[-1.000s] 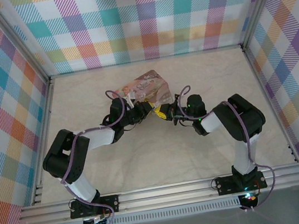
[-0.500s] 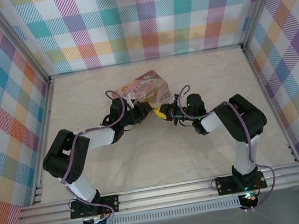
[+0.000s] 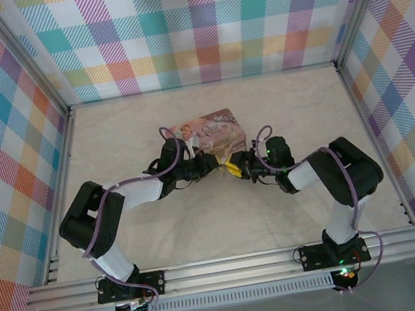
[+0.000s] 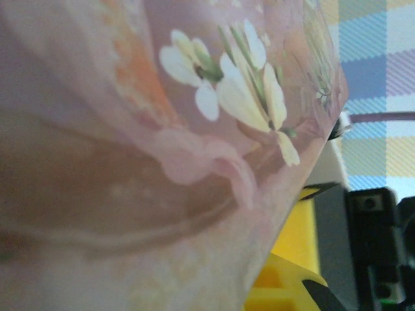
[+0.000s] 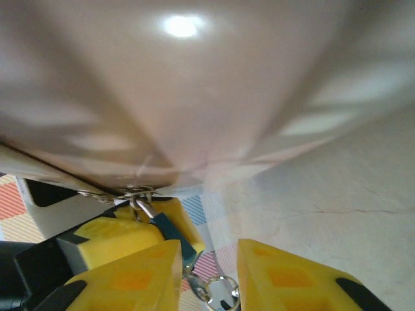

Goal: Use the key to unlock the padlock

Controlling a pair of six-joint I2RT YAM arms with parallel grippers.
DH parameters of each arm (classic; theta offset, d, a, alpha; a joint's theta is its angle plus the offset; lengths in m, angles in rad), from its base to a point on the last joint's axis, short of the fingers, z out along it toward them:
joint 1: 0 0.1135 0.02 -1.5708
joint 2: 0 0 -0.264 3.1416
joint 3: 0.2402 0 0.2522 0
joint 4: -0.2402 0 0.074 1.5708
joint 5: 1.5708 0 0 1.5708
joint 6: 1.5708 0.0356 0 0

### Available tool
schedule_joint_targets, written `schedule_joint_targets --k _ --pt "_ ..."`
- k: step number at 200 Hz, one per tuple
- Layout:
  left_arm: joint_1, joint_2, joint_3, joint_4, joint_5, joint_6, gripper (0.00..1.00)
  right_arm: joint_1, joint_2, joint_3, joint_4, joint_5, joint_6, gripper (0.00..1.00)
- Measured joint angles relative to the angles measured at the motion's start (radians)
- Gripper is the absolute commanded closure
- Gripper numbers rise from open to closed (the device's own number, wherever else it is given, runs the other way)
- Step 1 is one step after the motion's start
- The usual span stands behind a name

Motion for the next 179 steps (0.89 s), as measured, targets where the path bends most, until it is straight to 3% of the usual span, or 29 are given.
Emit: schedule_joint_targets --k 62,99,131,179 --pt "-0.002 -0.002 0.005 -0.079 0.01 0.037 0.92 -0.024 -0.314 -0.013 -0.514 0.075 -0.313 0.64" --pt "-0.002 -0.002 0.013 -0.096 0.01 0.036 0.91 -0.014 -0.428 0.039 -0.819 0.163 -0.511 0.55" --pt "-0.002 -0.002 0.013 -0.1 0.01 0.036 0.91 0.018 -0.461 0.076 -0.961 0.224 -0.631 0.48" --pt "-0.002 -0.002 0.024 -0.127 0.014 0.039 0.91 0.112 -0.462 0.142 -1.089 0.313 -0.786 0.45"
